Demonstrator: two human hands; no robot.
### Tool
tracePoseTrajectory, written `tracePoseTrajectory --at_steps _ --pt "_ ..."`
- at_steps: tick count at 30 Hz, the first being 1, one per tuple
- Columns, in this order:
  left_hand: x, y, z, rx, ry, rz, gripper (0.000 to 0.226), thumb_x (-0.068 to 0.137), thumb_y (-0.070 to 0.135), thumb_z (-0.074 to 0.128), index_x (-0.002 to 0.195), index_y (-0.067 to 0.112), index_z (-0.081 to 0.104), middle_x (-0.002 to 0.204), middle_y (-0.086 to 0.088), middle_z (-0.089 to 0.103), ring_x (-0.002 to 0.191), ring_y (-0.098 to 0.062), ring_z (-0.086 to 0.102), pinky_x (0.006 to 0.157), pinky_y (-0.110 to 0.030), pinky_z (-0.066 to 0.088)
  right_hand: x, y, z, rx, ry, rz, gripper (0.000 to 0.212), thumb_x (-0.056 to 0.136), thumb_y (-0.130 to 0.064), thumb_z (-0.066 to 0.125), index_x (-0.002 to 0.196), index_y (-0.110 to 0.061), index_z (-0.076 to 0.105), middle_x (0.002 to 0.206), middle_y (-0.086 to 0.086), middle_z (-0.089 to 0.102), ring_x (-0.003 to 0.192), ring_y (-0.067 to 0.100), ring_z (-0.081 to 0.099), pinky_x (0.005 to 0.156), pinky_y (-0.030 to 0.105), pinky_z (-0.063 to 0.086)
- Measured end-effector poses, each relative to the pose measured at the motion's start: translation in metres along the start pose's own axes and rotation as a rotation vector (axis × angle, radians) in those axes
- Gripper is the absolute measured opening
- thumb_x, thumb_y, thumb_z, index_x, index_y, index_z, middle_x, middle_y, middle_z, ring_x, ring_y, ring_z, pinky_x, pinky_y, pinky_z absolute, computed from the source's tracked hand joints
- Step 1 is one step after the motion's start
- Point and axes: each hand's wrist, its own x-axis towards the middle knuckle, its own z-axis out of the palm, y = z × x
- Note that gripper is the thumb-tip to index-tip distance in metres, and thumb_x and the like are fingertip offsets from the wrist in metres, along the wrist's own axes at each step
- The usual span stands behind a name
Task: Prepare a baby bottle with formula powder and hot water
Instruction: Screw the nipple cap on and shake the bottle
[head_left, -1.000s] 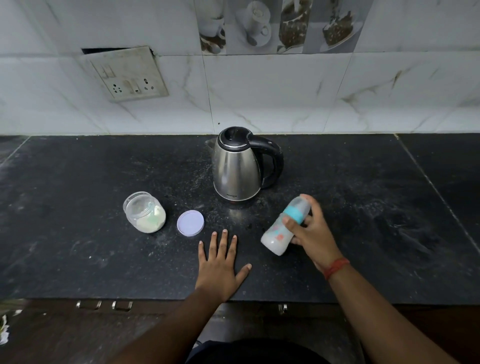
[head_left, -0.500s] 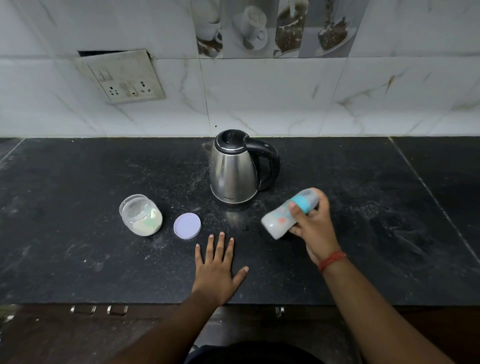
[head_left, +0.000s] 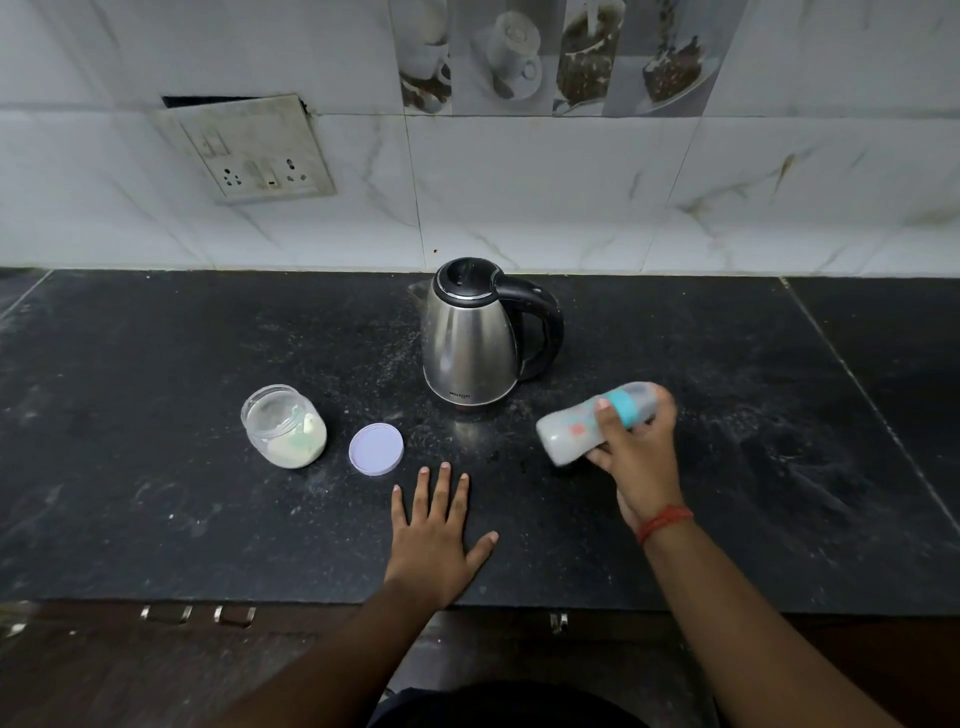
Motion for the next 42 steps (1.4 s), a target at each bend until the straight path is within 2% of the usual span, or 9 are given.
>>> tracePoseTrajectory --at_steps 11,15,18,25,28,31,35,38,42 --pt "0.000 -0.002 0.001 -0.005 -0.004 0.002 0.087 0.096 0.078 0.018 0.160 0.019 0.030 0.168 -0.011 0.025 0.156 -0.036 0.020 0.118 -0.064 0.009 0.000 -0.001 -0.004 -0.115 -0.222 0.071 0.063 0.091 -0.014 0.072 0.141 -0.037 0.041 0.131 0.010 0.059 0.112 0.026 0.068 0.084 0.052 0.061" --pt "0.000 0.000 0.001 -0.001 0.002 0.000 0.087 0.096 0.078 0.017 0.160 0.019 0.030 0.168 -0.011 0.025 0.156 -0.036 0.019 0.118 -0.064 0.008 0.000 0.002 -0.007 0.072 0.002 0.018 0.049 0.096 -0.016 0.066 0.135 -0.029 0.039 0.128 0.005 0.058 0.113 0.025 0.067 0.079 0.044 0.063" --pt "-0.001 -0.002 0.001 -0.010 -0.006 0.001 0.087 0.096 0.078 0.017 0.160 0.019 0.031 0.168 -0.011 0.026 0.155 -0.036 0.021 0.118 -0.064 0.009 -0.002 0.007 -0.006 -0.088 -0.190 0.067 0.059 0.091 -0.015 0.072 0.136 -0.039 0.043 0.132 0.011 0.058 0.113 0.026 0.067 0.078 0.045 0.062" --pt "-0.001 -0.002 -0.001 -0.010 0.002 0.002 0.088 0.096 0.078 0.016 0.160 0.020 0.030 0.168 -0.010 0.025 0.156 -0.036 0.020 0.118 -0.064 0.007 -0.003 0.005 -0.006 -0.096 -0.188 0.054 0.066 0.091 -0.014 0.071 0.143 -0.038 0.038 0.133 0.009 0.057 0.114 0.025 0.066 0.080 0.045 0.062" --pt "0.000 0.000 0.000 -0.003 0.002 -0.002 0.087 0.096 0.078 0.016 0.159 0.020 0.031 0.168 -0.011 0.026 0.155 -0.036 0.021 0.118 -0.063 0.008 0.000 0.003 -0.010 0.057 0.024 -0.009 0.057 0.095 -0.017 0.068 0.140 -0.033 0.037 0.129 0.006 0.058 0.113 0.025 0.067 0.079 0.043 0.062" --pt "-0.001 -0.002 0.000 -0.007 0.012 0.004 0.087 0.096 0.078 0.016 0.159 0.020 0.033 0.167 -0.011 0.028 0.154 -0.036 0.024 0.118 -0.063 0.009 -0.002 0.002 -0.006 -0.087 -0.131 0.024 0.064 0.091 -0.016 0.072 0.142 -0.035 0.039 0.131 0.007 0.059 0.112 0.024 0.068 0.080 0.045 0.063" --pt "0.000 0.001 0.000 0.000 0.008 0.001 0.087 0.096 0.078 0.017 0.159 0.020 0.033 0.167 -0.011 0.029 0.154 -0.036 0.024 0.118 -0.064 0.011 -0.001 -0.001 -0.009 0.071 0.049 -0.046 0.059 0.094 -0.015 0.068 0.141 -0.031 0.036 0.130 0.007 0.056 0.114 0.024 0.066 0.079 0.044 0.062" --pt "-0.001 -0.001 0.001 -0.007 0.001 0.002 0.087 0.096 0.077 0.017 0.159 0.020 0.034 0.167 -0.011 0.028 0.154 -0.037 0.024 0.117 -0.064 0.011 -0.002 -0.001 -0.006 -0.108 -0.175 0.027 0.066 0.090 -0.011 0.072 0.143 -0.034 0.040 0.129 0.008 0.058 0.111 0.025 0.068 0.075 0.041 0.063" --pt "0.000 0.000 0.001 -0.001 0.012 0.000 0.087 0.096 0.077 0.017 0.159 0.020 0.033 0.167 -0.011 0.027 0.155 -0.037 0.023 0.118 -0.064 0.011 0.002 -0.004 -0.014 0.030 -0.038 -0.001 0.057 0.094 -0.014 0.068 0.140 -0.030 0.038 0.132 0.010 0.057 0.112 0.025 0.067 0.075 0.040 0.062"
